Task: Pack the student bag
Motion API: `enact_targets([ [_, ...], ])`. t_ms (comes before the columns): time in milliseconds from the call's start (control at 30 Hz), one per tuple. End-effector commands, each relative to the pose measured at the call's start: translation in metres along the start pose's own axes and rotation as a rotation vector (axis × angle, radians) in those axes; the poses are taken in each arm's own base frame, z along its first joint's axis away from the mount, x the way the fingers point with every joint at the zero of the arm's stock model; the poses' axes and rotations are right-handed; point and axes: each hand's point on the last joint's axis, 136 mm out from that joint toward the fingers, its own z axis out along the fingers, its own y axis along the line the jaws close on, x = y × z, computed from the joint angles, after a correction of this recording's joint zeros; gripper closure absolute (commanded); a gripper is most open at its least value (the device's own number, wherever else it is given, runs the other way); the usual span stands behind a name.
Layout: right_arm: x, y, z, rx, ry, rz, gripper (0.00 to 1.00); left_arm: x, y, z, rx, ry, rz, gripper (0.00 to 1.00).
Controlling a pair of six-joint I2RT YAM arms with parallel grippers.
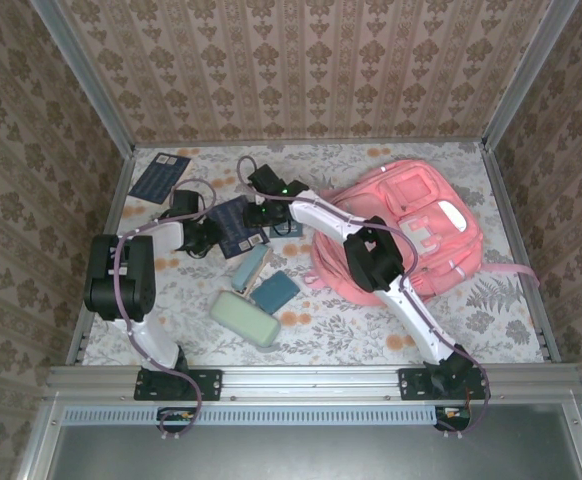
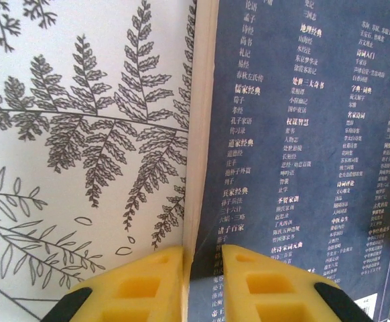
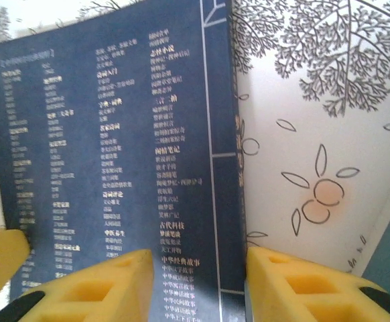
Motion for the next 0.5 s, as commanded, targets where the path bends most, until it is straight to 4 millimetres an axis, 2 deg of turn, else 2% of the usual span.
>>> enact_targets([
  [0,0.034,-0.04,0.004,0.224,0.101,0.0,0.57,0.027,0.023,0.016,-0.06,0.086,0.002,0.8],
  [133,0.035,-0.049,-0.003,0.307,0.106,-0.031,0.57,0.027,0.023,0.015,-0.058,0.086,0.003,0.8],
  [233,0.04,-0.039,0.001,0.263,0.125,-0.047,0.56,0.027,0.021,0.015,-0.051,0.085,0.004,0.8],
  [367,0.052,0.003,0.015,0.005,0.195,0.002,0.57,0.028,0.021,0.018,-0.044,0.093,0.005,0.8],
  [467,0.055,0.037,0.014,-0.192,0.23,0.048,0.57,0.03,0.021,0.022,-0.037,0.103,0.009,0.8],
])
